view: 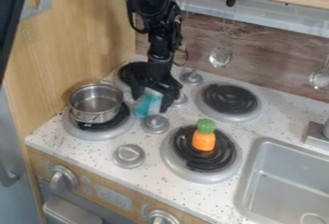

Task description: Move the blue thing in front of the silver pot

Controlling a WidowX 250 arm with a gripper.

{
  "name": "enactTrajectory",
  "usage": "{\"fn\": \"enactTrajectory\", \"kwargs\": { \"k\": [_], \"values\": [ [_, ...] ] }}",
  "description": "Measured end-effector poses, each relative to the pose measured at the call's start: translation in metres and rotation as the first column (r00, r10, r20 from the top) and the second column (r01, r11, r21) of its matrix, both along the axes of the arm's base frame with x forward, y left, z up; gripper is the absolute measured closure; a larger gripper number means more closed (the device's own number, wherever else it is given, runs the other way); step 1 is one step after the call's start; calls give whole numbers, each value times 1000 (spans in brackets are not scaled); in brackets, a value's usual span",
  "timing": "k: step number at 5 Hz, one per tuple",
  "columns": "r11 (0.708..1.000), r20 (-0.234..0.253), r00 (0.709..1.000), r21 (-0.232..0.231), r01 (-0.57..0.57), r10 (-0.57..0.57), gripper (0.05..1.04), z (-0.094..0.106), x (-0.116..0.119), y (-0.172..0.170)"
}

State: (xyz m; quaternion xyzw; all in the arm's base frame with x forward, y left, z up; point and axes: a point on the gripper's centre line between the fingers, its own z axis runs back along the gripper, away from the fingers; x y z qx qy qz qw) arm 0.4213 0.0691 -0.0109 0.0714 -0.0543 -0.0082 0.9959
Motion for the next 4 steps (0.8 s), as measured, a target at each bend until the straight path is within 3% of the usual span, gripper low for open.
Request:
{"fn": "enactTrajectory", "kwargs": {
  "k": [1,2,3,4],
  "values": [
    [994,-84,993,-80,74,-81,84,11,-5,-12],
    [990,-166,980,-101,95,-111,84,19,-18,-15],
    [994,-146,984,-58,97,-105,84,40,-25,-11],
    [997,-155,985,-8,75,-75,84,35,-30,-8]
  ]
}}
